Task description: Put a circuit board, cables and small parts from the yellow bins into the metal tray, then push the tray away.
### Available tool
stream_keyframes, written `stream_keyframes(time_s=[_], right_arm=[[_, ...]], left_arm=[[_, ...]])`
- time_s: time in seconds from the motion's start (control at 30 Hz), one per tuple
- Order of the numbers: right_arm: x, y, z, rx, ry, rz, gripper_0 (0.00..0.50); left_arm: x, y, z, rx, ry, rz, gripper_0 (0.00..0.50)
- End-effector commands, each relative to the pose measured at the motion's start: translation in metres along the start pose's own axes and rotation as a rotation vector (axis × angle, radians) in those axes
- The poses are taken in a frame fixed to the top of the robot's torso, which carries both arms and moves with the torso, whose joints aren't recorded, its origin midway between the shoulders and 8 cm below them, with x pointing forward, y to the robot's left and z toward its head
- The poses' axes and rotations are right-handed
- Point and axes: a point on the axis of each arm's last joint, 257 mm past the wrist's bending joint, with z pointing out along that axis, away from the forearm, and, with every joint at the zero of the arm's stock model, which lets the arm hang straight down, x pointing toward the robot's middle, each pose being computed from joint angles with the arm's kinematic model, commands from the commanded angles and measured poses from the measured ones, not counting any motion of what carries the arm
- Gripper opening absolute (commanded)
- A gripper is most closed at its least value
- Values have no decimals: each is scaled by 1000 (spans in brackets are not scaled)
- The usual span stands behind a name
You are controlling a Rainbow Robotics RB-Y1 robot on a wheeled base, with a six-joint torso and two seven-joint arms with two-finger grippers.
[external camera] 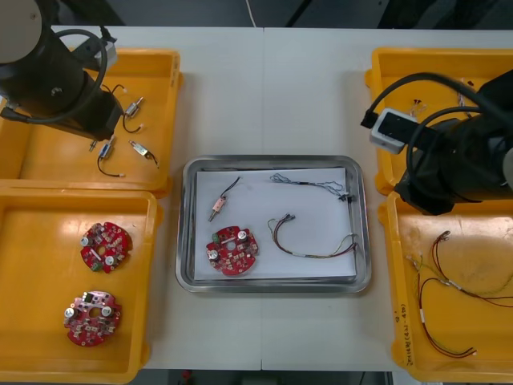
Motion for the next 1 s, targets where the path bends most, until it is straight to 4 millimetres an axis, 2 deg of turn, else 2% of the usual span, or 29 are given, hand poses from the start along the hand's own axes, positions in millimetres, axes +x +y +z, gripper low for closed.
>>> stream_keyframes(time_s=[0.03,0.07,0.33,0.5,0.73,1.0], right_arm=[[41,-22,-19,28,18,176,500],[46,-23,-19,26,21,202,500],[123,-41,-36,73,96,558,500],[154,-40,-40,91,139,684,500],[180,-40,-47,116,163,850,500],[191,-34,-48,112,163,983,500]], left_arm=[[-23,-34,-27,6,-67,-40,1],[-24,-38,-26,11,-66,-41,1],[-32,-106,-26,78,-65,-11,0],[-30,-137,-23,90,-48,5,0],[-14,-173,-9,97,-3,15,0],[-8,-204,12,133,-8,52,0]])
